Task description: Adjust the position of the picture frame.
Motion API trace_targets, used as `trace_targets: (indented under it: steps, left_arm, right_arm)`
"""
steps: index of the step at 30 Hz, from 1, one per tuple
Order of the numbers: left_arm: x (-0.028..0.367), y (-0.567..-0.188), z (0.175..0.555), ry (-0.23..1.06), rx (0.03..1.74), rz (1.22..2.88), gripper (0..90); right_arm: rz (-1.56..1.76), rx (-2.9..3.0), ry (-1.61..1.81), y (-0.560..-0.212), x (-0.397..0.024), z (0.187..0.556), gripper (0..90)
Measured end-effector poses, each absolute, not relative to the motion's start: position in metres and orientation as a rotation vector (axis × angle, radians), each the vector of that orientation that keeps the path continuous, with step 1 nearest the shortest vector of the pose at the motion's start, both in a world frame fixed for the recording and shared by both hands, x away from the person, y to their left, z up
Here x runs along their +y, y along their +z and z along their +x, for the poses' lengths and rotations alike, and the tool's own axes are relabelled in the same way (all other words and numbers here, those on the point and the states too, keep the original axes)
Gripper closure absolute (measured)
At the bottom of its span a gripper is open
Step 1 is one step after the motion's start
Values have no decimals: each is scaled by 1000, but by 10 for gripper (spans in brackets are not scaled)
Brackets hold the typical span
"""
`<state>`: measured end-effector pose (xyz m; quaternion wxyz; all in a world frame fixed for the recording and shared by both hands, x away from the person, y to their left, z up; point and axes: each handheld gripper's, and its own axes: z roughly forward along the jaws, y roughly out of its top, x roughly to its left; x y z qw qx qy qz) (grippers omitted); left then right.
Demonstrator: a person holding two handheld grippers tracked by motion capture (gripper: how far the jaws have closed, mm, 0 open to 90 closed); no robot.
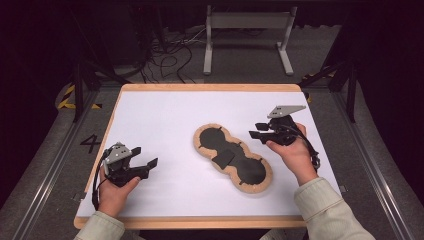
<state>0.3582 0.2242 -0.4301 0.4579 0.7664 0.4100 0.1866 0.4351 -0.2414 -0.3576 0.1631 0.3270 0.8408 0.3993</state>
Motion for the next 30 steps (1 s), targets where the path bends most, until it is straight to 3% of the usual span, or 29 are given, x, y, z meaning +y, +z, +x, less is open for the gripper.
trace_targets:
  steps: [2,5,6,8,9,30]
  left_arm:
    - [223,-431,359,457,1009,1896,245]
    - [223,-432,360,462,1008,1896,245]
    - [223,-432,360,462,1008,1896,246]
    - [223,-431,361,459,1008,1897,246]
    - [223,-432,362,459,1010,1898,246]
    - [223,-435,362,465,1012,1931,244]
  right_arm:
    - [932,2409,1125,-356,-237,439,611]
    - [955,2435,1072,-355,-229,451,747]
    - [955,2435,1072,-355,-229,451,747]
    - [973,2463,1059,-355,-227,458,878]
    - [983,2472,1059,-356,-226,461,900]
    - [1037,2549,891,-383,-180,513,900]
